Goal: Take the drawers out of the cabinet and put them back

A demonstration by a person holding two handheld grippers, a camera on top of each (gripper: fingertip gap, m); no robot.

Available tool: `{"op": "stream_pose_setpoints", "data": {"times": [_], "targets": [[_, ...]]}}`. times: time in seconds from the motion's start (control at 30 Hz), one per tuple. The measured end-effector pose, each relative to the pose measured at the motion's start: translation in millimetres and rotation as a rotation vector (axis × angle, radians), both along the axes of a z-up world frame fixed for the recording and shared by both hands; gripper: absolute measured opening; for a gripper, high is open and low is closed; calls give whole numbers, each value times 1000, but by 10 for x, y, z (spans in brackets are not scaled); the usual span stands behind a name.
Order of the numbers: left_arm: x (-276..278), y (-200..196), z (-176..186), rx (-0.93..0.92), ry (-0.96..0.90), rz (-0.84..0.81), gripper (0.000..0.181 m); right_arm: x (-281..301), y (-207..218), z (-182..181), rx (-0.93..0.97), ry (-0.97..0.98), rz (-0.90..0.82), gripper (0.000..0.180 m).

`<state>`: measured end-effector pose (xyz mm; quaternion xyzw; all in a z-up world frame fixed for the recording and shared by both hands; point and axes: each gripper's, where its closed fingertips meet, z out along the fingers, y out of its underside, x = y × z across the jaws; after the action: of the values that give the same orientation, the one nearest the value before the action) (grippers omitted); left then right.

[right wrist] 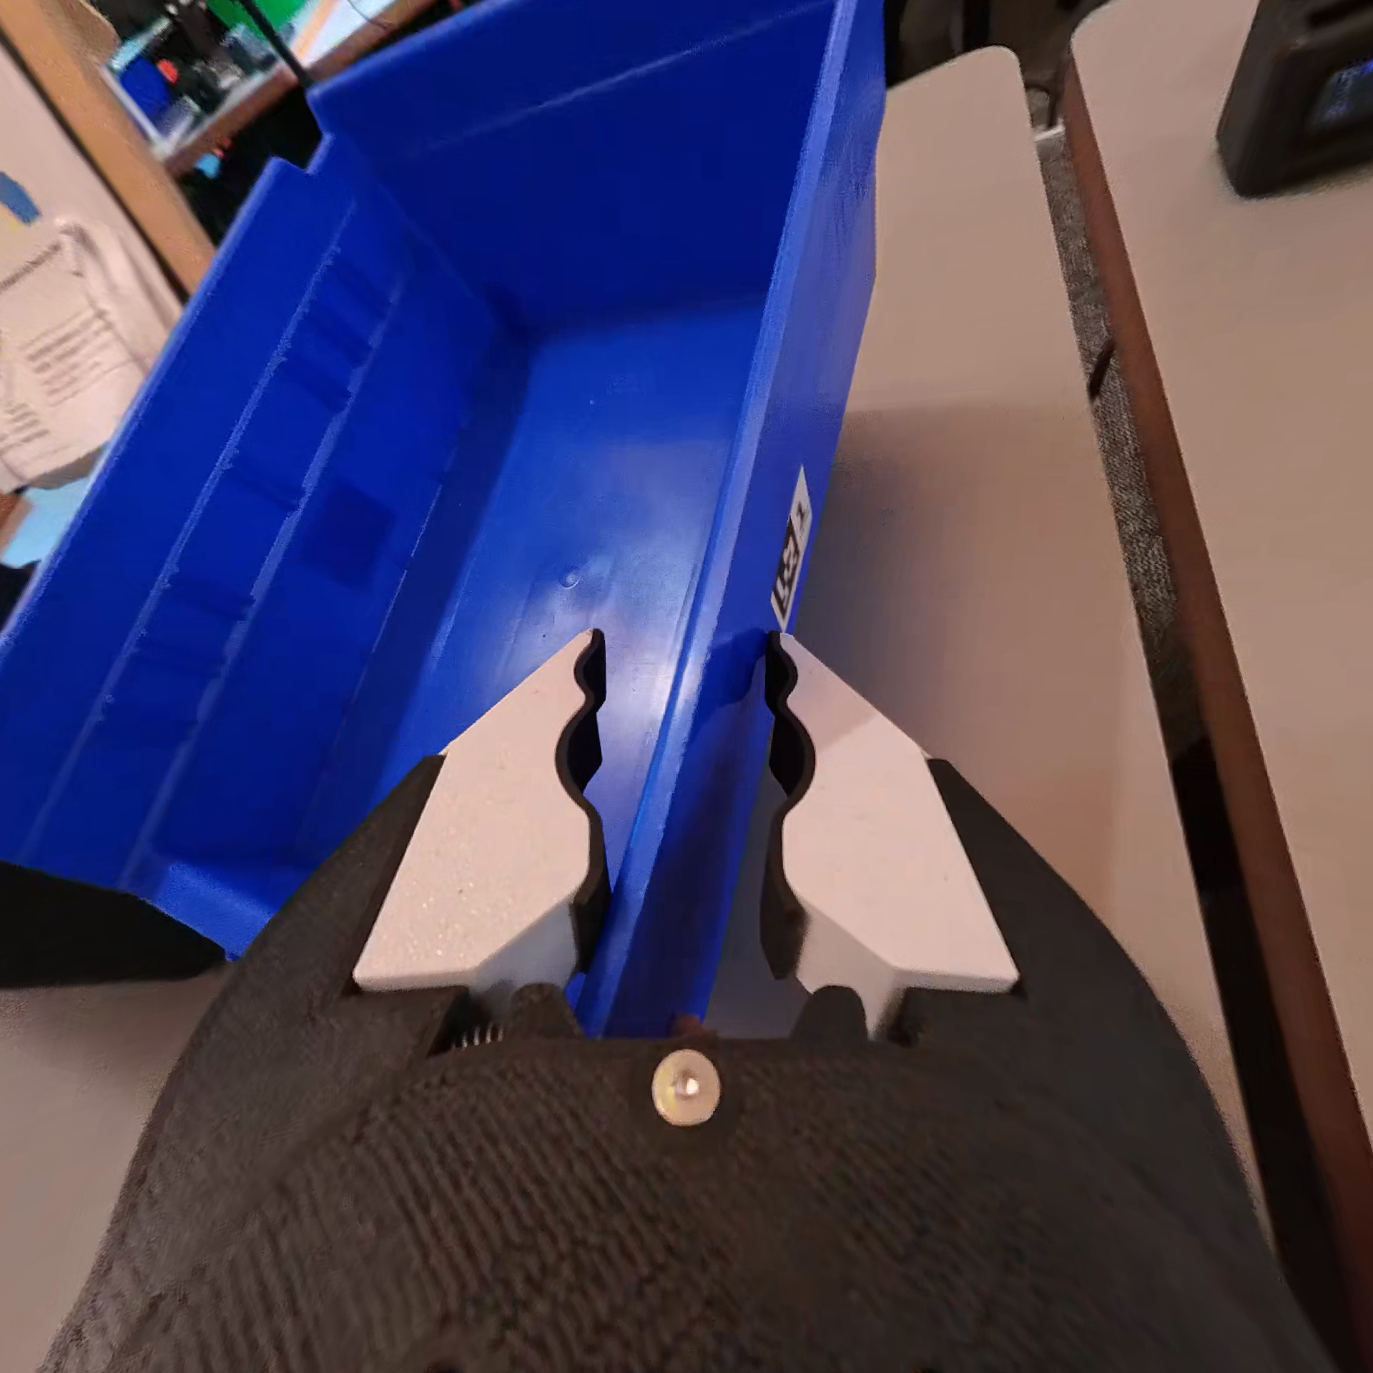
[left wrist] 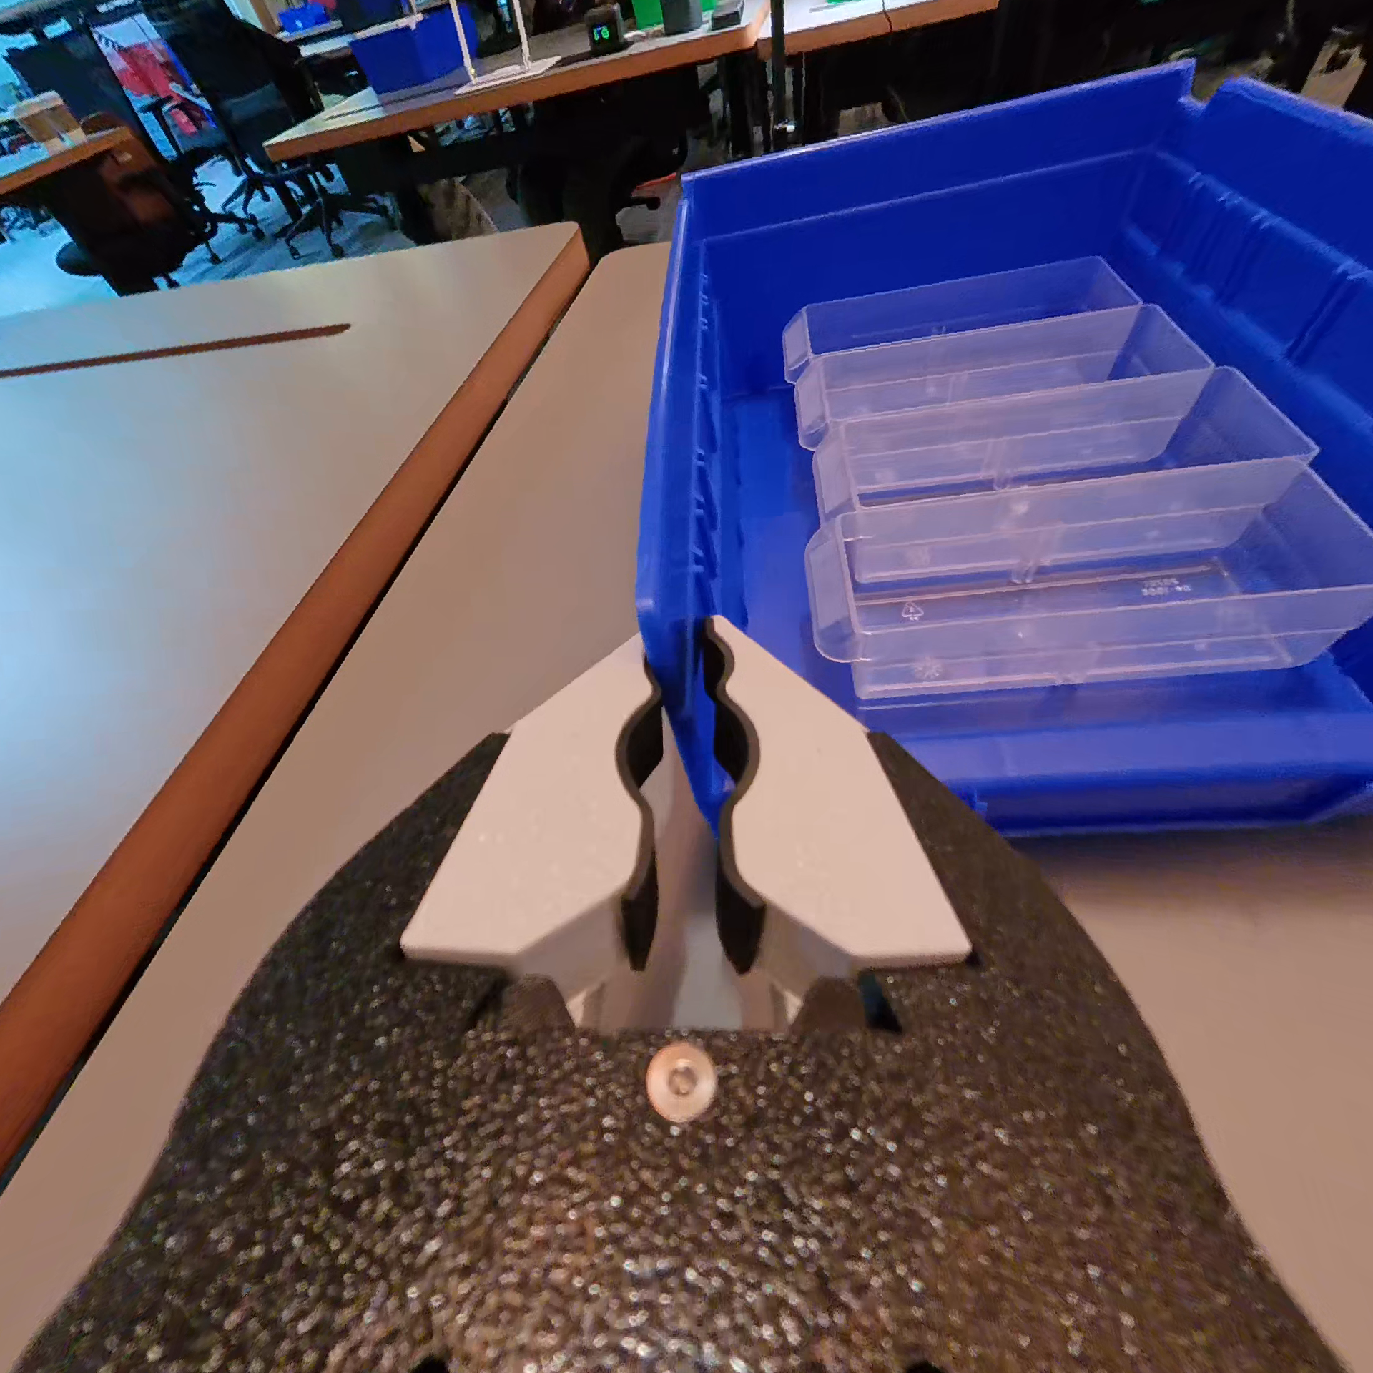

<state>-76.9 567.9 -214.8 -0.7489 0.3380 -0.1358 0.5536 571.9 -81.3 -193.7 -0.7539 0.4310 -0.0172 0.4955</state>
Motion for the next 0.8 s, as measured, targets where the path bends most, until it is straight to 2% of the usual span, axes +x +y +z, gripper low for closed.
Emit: {"op": "stream_pose_setpoints", "data": {"times": [0.33, 0.53, 0.7, 0.77, 0.8], "targets": [[446, 280, -9, 20, 40, -19, 4, 355, -27, -396, -89, 65, -30, 42], [514, 298, -11, 33, 98, -37, 5, 454, 4, -463, -103, 33, 6, 43], [516, 274, -17, 65, 229, -110, 7, 478, 25, -470, -107, 8, 38, 45], [511, 267, -21, 88, 307, -159, 9, 479, 51, -431, -91, -28, 58, 51], [508, 262, -24, 103, 351, -187, 11, 459, 67, -390, -76, -53, 84, 73]]}}
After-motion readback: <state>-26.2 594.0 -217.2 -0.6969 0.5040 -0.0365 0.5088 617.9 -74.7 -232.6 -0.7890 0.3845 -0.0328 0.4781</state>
